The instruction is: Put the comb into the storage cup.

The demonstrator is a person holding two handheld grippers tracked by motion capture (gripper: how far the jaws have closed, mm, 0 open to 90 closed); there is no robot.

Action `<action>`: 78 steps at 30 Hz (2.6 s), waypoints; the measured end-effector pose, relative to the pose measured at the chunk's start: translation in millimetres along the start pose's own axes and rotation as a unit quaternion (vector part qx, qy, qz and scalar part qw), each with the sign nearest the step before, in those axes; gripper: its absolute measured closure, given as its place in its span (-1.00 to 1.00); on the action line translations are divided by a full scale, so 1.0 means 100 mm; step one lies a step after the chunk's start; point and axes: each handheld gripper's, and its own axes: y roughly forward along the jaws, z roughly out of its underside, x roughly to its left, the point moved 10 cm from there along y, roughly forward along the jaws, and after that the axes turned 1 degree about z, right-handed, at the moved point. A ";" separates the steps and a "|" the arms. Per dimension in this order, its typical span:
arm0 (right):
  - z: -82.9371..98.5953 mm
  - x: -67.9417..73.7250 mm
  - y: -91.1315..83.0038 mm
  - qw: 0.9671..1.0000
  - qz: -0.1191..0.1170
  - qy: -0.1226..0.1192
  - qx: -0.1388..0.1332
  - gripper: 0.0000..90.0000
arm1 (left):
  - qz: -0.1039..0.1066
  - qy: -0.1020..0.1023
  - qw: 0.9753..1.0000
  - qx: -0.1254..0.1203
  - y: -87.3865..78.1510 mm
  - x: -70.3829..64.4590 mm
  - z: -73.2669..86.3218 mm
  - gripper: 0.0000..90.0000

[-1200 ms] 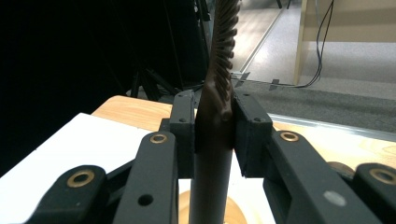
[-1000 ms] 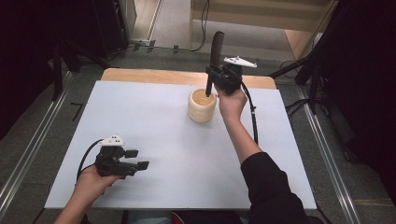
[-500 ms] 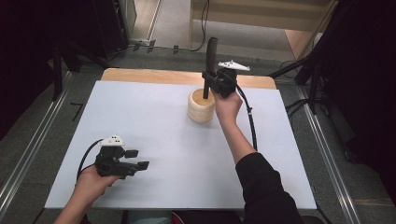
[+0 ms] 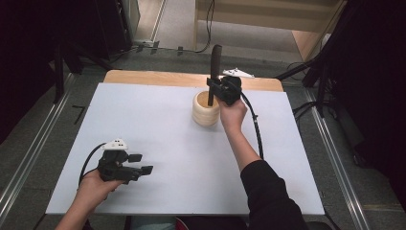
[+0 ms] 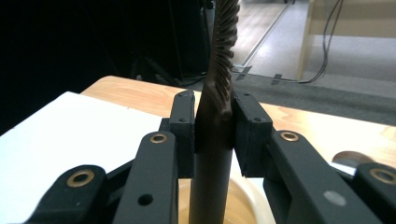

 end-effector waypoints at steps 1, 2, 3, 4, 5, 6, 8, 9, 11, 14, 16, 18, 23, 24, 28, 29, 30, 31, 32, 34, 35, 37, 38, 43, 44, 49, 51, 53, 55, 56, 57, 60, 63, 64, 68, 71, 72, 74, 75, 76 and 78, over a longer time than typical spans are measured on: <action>0.02 0.00 0.00 1.000 -0.002 0.000 0.002 0.56 | 0.000 0.000 1.000 0.000 0.00 0.00 0.00 -0.35; 0.04 0.00 0.01 1.000 -0.001 -0.001 0.003 0.56 | 0.001 0.000 1.000 -0.001 0.00 -0.01 0.00 -0.35; 0.06 -0.01 0.02 1.000 0.000 -0.002 0.004 0.56 | 0.001 0.000 1.000 -0.001 0.00 -0.01 0.00 -0.35; 0.08 -0.01 0.02 1.000 0.000 -0.001 0.005 0.56 | 0.001 0.001 1.000 -0.001 0.00 -0.01 0.00 -0.35; 0.10 -0.02 0.02 1.000 0.001 0.001 0.007 0.56 | 0.001 0.002 1.000 0.000 0.00 -0.01 0.00 -0.35; 0.11 -0.02 0.03 1.000 0.001 0.000 0.007 0.56 | 0.002 0.002 1.000 0.000 0.00 -0.01 0.00 -0.35; 0.14 -0.02 0.03 1.000 0.001 0.000 0.010 0.56 | 0.002 0.002 1.000 0.000 0.00 0.00 0.00 -0.35; 0.15 -0.02 0.03 1.000 0.001 -0.003 0.007 0.56 | 0.002 0.002 1.000 0.001 0.00 -0.01 0.00 -0.35; 0.17 -0.01 0.02 1.000 -0.005 -0.002 0.007 0.56 | 0.003 0.002 1.000 0.001 0.00 -0.01 0.00 -0.35; 0.22 -0.02 0.02 1.000 -0.003 0.002 0.012 0.56 | 0.003 0.004 1.000 0.001 0.00 -0.01 0.00 -0.35; 0.26 -0.04 0.03 1.000 -0.001 0.003 0.014 0.56 | 0.002 0.005 1.000 0.003 0.00 -0.02 0.00 -0.35; 0.28 -0.04 0.03 1.000 -0.001 0.004 0.016 0.56 | 0.003 0.005 1.000 0.003 0.01 -0.02 0.00 -0.35; 0.32 -0.04 0.04 1.000 -0.001 0.002 0.023 0.55 | 0.003 0.004 1.000 0.003 0.01 -0.02 0.00 -0.35; 0.32 -0.04 0.04 1.000 0.000 -0.001 0.024 0.55 | 0.003 0.004 1.000 0.003 0.02 -0.02 0.00 -0.35; 0.35 -0.05 0.04 1.000 0.000 -0.001 0.025 0.55 | 0.003 0.006 1.000 0.004 0.01 -0.02 0.00 -0.35; 0.36 -0.05 0.04 1.000 -0.002 0.002 0.025 0.55 | 0.002 0.006 1.000 0.005 0.01 -0.02 0.01 -0.35; 0.37 -0.05 0.04 1.000 -0.003 0.000 0.025 0.55 | 0.002 0.006 1.000 0.005 0.01 -0.02 0.01 -0.35; 0.37 -0.05 0.04 1.000 -0.002 -0.002 0.026 0.55 | 0.003 0.006 1.000 0.005 0.02 -0.02 0.01 -0.35; 0.38 -0.04 0.04 1.000 -0.001 -0.003 0.029 0.55 | 0.003 0.006 1.000 0.005 0.02 -0.02 0.01 -0.35; 0.39 -0.04 0.04 1.000 0.000 -0.004 0.030 0.54 | 0.002 0.006 1.000 0.005 0.02 -0.02 0.01 -0.35; 0.39 -0.04 0.04 1.000 0.000 -0.003 0.031 0.53 | 0.002 0.006 1.000 0.005 0.02 -0.02 0.01 -0.35; 0.39 -0.04 0.03 1.000 0.001 -0.007 0.028 0.46 | 0.003 0.005 1.000 0.004 0.02 -0.02 0.00 -0.35; 0.38 -0.03 0.02 1.000 0.001 -0.012 0.024 0.39 | 0.003 0.005 1.000 0.004 0.02 -0.01 0.00 -0.35; 0.34 -0.02 -0.05 1.000 -0.004 -0.026 0.016 0.05 | 0.001 0.008 1.000 0.009 0.02 -0.02 0.01 -0.35; 0.33 -0.03 -0.06 1.000 -0.005 -0.024 0.015 0.00 | 0.001 0.008 1.000 0.009 0.02 -0.02 0.01 -0.35; 0.33 -0.08 -0.11 1.000 -0.007 -0.010 0.018 -0.13 | 0.000 0.007 1.000 0.008 0.02 -0.01 0.01 -0.35; 0.34 -0.09 -0.13 1.000 -0.009 -0.010 0.018 -0.13 | 0.001 0.007 1.000 0.008 0.02 -0.02 0.01 -0.35; 0.34 -0.10 -0.16 1.000 -0.010 -0.009 0.019 -0.17 | 0.002 0.007 1.000 0.007 0.02 -0.02 0.00 -0.35; 0.34 -0.10 -0.19 1.000 -0.012 -0.008 0.019 -0.23 | 0.003 0.007 1.000 0.005 0.03 -0.02 -0.01 -0.35; 0.34 -0.10 -0.20 1.000 -0.013 -0.005 0.020 -0.26 | 0.003 0.007 1.000 0.005 0.03 -0.02 -0.01 -0.35; 0.34 -0.11 -0.22 1.000 -0.013 -0.006 0.019 -0.29 | 0.004 0.007 1.000 0.005 0.03 -0.02 -0.01 -0.35; 0.35 -0.13 -0.27 1.000 -0.017 -0.006 0.020 -0.41 | 0.003 0.005 1.000 0.005 0.03 -0.01 -0.01 -0.35; 0.39 -0.15 -0.30 0.999 -0.017 -0.011 0.029 -0.42 | 0.001 0.004 1.000 0.004 0.03 0.01 -0.01 -0.35; 0.40 -0.16 -0.32 0.999 -0.015 -0.012 0.030 -0.41 | 0.001 0.004 1.000 0.003 0.02 0.00 -0.02 -0.35; 0.44 -0.18 -0.36 0.999 -0.014 -0.011 0.037 -0.42 | 0.000 0.004 1.000 0.003 0.02 0.01 -0.01 -0.35; 0.45 -0.19 -0.40 0.999 -0.015 -0.013 0.033 -0.41 | 0.001 0.004 1.000 0.002 0.02 0.01 -0.02 -0.35; 0.46 -0.20 -0.41 0.999 -0.016 -0.013 0.034 -0.41 | 0.000 0.005 1.000 0.003 0.02 0.01 -0.01 -0.35; 0.48 -0.20 -0.42 0.999 -0.015 -0.017 0.032 -0.41 | 0.000 0.004 1.000 0.002 0.02 0.01 -0.02 -0.35; 0.49 -0.20 -0.43 0.999 -0.016 -0.020 0.032 -0.41 | 0.001 0.003 1.000 0.002 0.02 0.01 -0.02 -0.35; 0.51 -0.20 -0.44 0.999 -0.017 -0.019 0.035 -0.41 | 0.001 0.003 1.000 0.002 0.02 0.01 -0.02 -0.35; 0.54 -0.20 -0.46 0.999 -0.020 -0.019 0.038 -0.41 | 0.000 0.003 1.000 0.002 0.02 0.01 -0.02 -0.35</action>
